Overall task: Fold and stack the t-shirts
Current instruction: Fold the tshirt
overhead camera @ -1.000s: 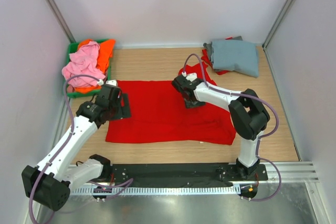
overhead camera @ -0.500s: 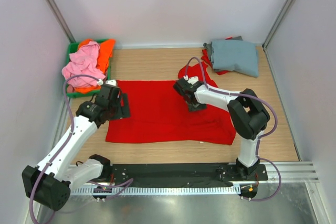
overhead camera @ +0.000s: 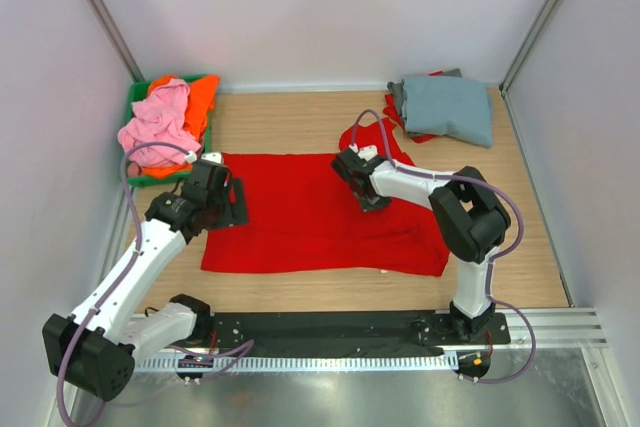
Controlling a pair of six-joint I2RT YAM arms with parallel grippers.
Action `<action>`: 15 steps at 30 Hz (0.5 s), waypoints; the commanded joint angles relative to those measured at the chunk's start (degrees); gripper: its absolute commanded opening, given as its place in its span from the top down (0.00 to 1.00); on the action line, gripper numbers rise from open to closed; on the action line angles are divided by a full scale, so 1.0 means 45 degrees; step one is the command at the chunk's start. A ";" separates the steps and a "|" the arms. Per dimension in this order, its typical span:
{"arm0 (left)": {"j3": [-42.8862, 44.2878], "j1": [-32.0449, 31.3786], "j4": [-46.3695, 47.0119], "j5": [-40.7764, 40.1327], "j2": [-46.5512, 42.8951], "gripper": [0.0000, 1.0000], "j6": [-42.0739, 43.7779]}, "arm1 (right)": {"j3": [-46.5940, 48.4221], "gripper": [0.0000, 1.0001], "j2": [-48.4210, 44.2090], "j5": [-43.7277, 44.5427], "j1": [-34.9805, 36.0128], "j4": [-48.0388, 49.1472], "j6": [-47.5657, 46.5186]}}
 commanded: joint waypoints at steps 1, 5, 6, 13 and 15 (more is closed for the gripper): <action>0.0332 0.0060 0.0379 -0.0145 0.0071 0.15 0.0222 | 0.0033 0.99 -0.0379 0.0388 -0.0070 0.0098 -0.0167; 0.0332 0.0060 0.0359 -0.0184 0.0091 0.15 0.0222 | 0.0111 0.99 -0.1297 0.0993 -0.0070 -0.0234 -0.0361; 0.0332 0.0060 0.0359 -0.0184 0.0110 0.15 0.0222 | 0.0112 0.99 -0.1531 0.1169 -0.0070 -0.0254 -0.0459; 0.0313 0.0060 0.0340 -0.0223 0.0149 0.16 0.0203 | -0.0727 0.99 -0.4011 0.1170 -0.0089 0.1306 -0.2372; 0.0332 0.0060 0.0301 -0.0281 0.0207 0.15 0.0203 | -0.1155 0.99 -0.4693 0.1365 -0.0128 0.1774 -0.2723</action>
